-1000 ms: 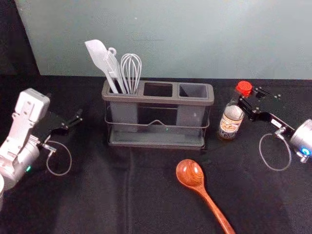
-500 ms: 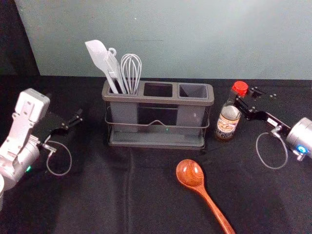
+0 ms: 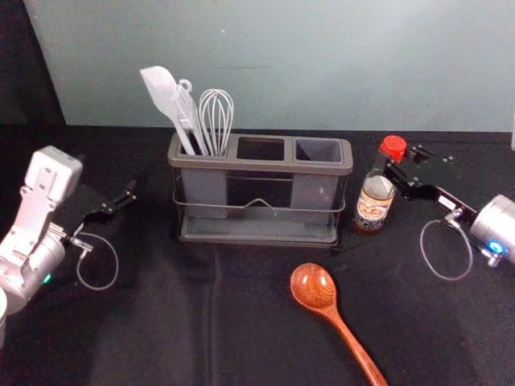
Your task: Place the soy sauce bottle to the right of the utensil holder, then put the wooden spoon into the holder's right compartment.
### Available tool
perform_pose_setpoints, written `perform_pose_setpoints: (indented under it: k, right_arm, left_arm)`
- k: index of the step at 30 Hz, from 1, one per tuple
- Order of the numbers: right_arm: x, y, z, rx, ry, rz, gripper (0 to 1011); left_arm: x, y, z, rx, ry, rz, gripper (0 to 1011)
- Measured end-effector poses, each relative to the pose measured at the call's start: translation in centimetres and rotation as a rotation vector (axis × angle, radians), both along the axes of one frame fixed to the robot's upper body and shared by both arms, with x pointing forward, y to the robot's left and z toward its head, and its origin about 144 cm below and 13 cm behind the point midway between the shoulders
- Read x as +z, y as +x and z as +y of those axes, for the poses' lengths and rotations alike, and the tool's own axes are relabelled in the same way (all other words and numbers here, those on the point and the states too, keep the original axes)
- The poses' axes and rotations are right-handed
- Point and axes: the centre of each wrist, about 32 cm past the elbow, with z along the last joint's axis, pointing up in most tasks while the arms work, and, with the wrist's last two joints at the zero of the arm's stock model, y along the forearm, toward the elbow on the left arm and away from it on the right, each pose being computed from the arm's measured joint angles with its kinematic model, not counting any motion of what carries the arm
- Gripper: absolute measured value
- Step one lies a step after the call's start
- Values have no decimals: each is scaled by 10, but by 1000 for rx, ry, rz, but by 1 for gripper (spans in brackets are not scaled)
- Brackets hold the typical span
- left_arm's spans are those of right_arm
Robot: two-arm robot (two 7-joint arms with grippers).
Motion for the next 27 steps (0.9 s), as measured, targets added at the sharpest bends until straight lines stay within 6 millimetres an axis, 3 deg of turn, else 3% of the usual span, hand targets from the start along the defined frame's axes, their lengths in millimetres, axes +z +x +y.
perform_pose_setpoints:
  k: [14,17,27]
  right_arm:
    - [-1,0,0,0,-2,4,384]
    - [-1,0,0,0,-4,9,440]
    - [-1,0,0,-1,-4,8,785]
  left_arm:
    - [0,0,0,0,0,0,1005]
    - [0,0,0,0,0,0,1005]
    - [0,0,0,0,0,0,1005]
